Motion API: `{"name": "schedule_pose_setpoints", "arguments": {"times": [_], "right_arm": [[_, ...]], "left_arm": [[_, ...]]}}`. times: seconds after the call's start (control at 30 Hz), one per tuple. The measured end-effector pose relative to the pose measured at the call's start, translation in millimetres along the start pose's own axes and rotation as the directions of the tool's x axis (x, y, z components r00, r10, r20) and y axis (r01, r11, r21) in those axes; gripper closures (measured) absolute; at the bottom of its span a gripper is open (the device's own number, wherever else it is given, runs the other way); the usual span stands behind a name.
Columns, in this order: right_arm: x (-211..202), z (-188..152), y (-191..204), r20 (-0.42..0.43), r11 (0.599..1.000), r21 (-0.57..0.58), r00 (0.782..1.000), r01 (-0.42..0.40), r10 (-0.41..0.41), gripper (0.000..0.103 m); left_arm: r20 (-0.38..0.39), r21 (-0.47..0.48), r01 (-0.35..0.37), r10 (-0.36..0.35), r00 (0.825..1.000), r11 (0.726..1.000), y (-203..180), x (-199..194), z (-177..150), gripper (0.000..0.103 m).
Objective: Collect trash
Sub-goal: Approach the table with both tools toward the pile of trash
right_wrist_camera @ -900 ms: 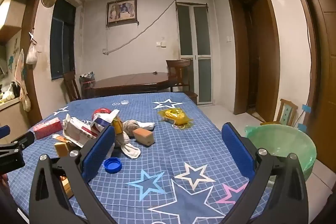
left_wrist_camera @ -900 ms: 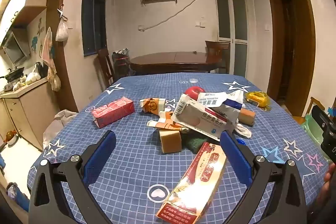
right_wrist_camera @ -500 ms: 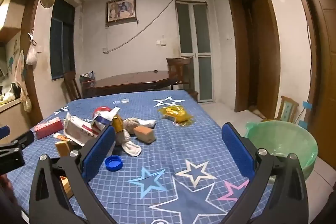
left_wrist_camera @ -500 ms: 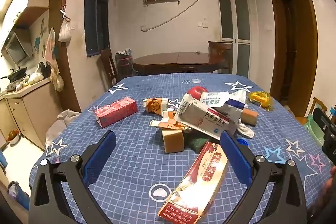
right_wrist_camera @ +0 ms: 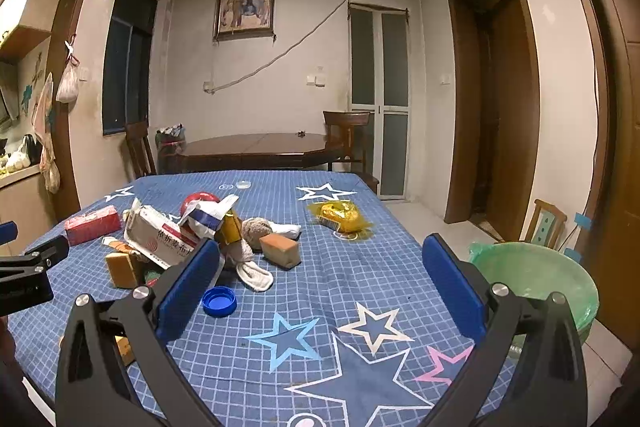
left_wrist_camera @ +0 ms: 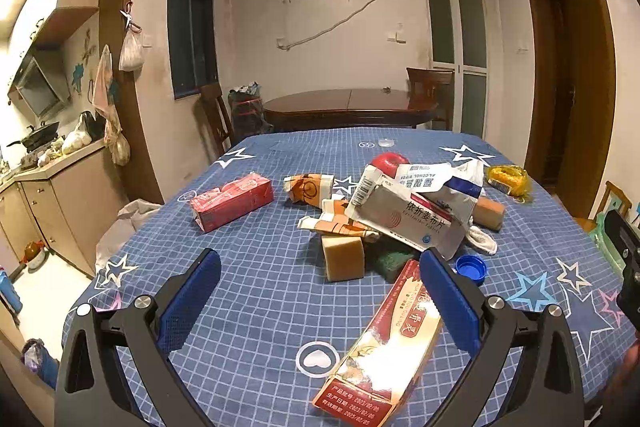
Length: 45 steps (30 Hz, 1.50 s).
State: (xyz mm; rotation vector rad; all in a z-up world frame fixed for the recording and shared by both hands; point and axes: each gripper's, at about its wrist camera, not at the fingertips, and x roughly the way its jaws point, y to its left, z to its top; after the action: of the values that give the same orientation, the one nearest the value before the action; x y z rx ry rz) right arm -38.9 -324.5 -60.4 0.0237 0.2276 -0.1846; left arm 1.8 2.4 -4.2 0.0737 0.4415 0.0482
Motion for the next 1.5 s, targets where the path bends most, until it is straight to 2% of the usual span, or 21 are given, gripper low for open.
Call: {"name": "schedule_pose_setpoints", "arguments": {"times": [1.17, 1.4, 1.5], "right_arm": [[3, -4, 3, -0.024, 1.000, -0.001, 1.000, -0.011, 0.011, 0.005], [3, -5, 4, -0.027, 1.000, -0.001, 1.000, -0.014, 0.014, 0.005], [3, -5, 4, -0.032, 1.000, 0.001, 0.999, -0.016, 0.016, 0.005]], "left_arm": [[-0.018, 0.013, -0.023, 0.024, 1.000, 1.000, 0, 4, -4, 0.004], [-0.013, 0.015, -0.038, 0.038, 0.999, 0.999, 10, 6, -5, 0.004], [-0.017, 0.010, -0.023, 0.023, 1.000, 1.000, 15, 7, -4, 0.004]]}}
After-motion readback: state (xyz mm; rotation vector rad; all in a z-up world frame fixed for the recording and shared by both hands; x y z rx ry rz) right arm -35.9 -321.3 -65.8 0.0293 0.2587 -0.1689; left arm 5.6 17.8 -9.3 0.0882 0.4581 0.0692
